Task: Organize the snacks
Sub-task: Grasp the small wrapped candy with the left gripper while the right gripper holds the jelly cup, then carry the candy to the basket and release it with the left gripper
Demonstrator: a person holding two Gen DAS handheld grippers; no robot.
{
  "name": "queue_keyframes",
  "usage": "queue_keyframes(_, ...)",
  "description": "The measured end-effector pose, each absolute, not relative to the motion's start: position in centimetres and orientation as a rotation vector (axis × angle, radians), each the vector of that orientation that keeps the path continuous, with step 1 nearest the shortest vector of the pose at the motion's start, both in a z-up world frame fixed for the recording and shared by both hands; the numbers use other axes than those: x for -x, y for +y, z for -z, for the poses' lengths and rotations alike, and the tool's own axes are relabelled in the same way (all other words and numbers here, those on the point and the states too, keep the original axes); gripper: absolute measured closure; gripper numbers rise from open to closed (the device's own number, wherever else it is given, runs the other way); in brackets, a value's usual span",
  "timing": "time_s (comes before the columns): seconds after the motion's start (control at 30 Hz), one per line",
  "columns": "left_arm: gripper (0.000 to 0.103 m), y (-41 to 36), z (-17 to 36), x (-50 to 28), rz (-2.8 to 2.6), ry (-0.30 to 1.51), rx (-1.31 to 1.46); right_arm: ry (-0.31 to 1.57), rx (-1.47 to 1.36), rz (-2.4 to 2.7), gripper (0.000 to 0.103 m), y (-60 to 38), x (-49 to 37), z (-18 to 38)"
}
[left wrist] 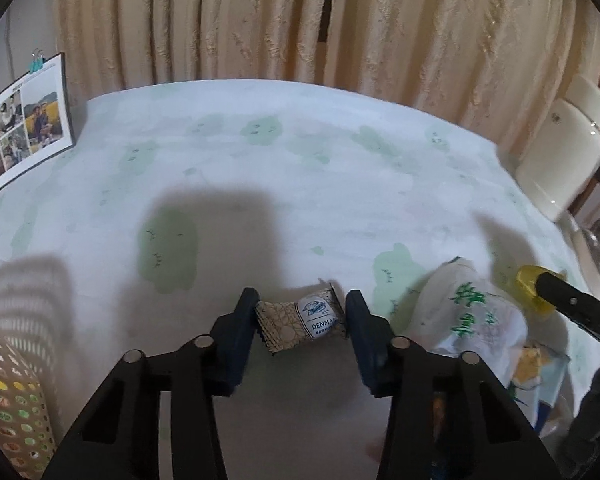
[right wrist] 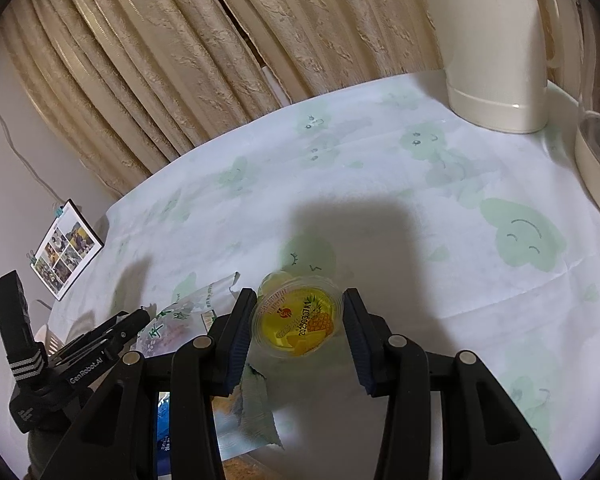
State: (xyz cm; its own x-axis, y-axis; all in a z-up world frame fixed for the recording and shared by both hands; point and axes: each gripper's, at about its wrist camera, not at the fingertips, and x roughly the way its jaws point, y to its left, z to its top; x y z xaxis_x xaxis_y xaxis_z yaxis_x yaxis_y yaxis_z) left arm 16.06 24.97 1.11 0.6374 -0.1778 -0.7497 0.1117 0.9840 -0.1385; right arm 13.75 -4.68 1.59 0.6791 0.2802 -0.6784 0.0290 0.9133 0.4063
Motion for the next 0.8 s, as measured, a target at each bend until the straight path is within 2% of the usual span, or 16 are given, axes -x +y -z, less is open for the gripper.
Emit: queue_keyframes(0.8, 0.060, 27.1, -8.3, -8.8, 0.078, 0.599, 0.081, 0.737, -0.409, -0.228, 0.062, -4.1, -12.0, -4.7)
